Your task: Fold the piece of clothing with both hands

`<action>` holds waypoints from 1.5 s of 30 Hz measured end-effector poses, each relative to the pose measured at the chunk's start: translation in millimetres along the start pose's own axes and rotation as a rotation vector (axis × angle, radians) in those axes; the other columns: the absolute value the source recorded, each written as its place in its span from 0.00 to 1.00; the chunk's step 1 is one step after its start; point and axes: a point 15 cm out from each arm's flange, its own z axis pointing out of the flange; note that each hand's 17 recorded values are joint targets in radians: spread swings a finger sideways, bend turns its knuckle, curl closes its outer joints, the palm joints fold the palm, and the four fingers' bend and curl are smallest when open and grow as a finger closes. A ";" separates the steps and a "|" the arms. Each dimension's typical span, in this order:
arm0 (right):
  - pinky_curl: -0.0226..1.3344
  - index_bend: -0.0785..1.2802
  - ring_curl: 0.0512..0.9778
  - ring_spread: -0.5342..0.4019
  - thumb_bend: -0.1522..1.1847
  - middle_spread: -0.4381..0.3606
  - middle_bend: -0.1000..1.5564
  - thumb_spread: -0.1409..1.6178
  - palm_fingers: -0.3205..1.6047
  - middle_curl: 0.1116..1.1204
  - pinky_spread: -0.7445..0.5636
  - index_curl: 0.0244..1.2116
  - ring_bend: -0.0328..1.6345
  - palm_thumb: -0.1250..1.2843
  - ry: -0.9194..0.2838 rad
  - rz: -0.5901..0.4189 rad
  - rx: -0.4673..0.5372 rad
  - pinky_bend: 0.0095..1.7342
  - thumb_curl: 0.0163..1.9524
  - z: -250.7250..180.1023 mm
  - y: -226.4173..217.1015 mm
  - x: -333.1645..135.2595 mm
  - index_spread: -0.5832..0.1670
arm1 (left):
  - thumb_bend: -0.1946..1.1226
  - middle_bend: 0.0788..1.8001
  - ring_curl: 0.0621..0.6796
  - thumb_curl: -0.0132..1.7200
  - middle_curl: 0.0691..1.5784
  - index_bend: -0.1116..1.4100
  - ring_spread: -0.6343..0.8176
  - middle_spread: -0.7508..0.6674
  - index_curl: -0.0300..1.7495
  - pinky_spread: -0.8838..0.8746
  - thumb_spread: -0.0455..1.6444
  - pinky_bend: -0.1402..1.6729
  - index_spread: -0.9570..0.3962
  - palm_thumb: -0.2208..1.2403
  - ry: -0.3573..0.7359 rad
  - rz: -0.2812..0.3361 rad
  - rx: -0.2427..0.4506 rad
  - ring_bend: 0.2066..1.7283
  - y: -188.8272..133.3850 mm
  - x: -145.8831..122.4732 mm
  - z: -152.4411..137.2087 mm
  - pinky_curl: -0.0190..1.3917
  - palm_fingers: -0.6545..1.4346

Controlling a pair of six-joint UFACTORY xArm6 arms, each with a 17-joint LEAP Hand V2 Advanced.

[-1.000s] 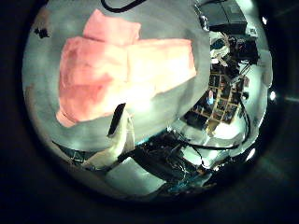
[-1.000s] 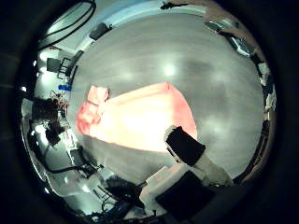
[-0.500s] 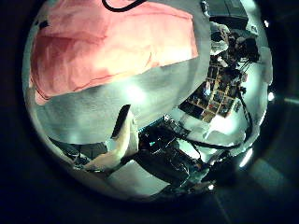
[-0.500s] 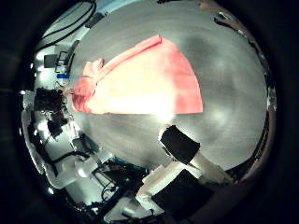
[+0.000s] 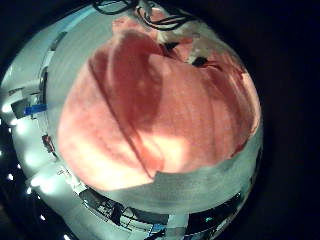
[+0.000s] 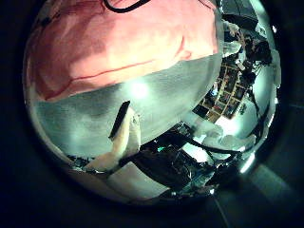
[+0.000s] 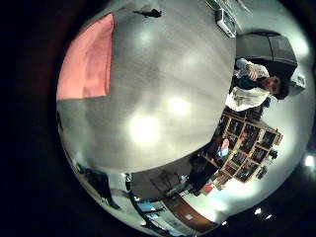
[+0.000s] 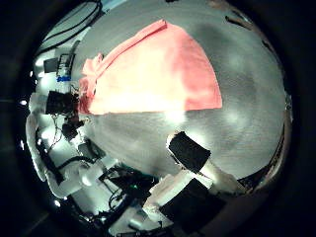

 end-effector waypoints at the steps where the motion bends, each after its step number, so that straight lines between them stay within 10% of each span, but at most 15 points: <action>1: 0.25 0.17 0.25 0.57 0.10 0.48 0.26 0.74 0.23 0.26 0.81 0.24 0.39 0.48 0.001 -0.004 -0.012 0.32 0.18 4.6 -0.4 -0.1 0.28 | 0.14 0.06 0.25 0.18 0.18 0.19 0.71 0.67 0.24 0.76 0.78 0.31 0.70 0.44 0.000 0.000 -0.002 0.31 -0.1 0.0 0.7 0.25 0.34; 22: 0.23 0.17 0.21 0.68 0.10 0.58 0.21 0.67 0.22 0.24 0.80 0.21 0.33 0.41 -0.020 -0.070 -0.188 0.29 0.17 94.1 -48.9 -16.9 0.38 | 0.14 0.06 0.25 0.18 0.17 0.19 0.71 0.67 0.22 0.76 0.79 0.30 0.70 0.45 0.002 -0.021 -0.024 0.29 2.5 0.2 -3.5 0.25 0.34; 31: 0.20 0.18 0.26 0.47 0.10 0.45 0.31 0.66 0.41 0.29 0.66 0.23 0.44 0.47 0.047 -0.109 -0.231 0.26 0.18 97.2 -43.9 -14.9 0.45 | 0.14 0.06 0.25 0.18 0.17 0.19 0.71 0.66 0.22 0.76 0.79 0.29 0.70 0.45 0.003 -0.024 -0.022 0.28 -1.2 -1.0 -11.5 0.25 0.35; 45: 0.28 0.37 0.43 0.26 0.11 0.20 0.51 0.62 0.87 0.46 0.18 0.36 0.63 0.62 0.084 -0.124 -0.239 0.51 0.21 90.3 -39.4 -11.8 0.19 | 0.14 0.06 0.25 0.18 0.17 0.19 0.72 0.66 0.22 0.76 0.79 0.29 0.71 0.45 0.014 -0.028 -0.022 0.27 0.2 -2.4 -13.6 0.25 0.35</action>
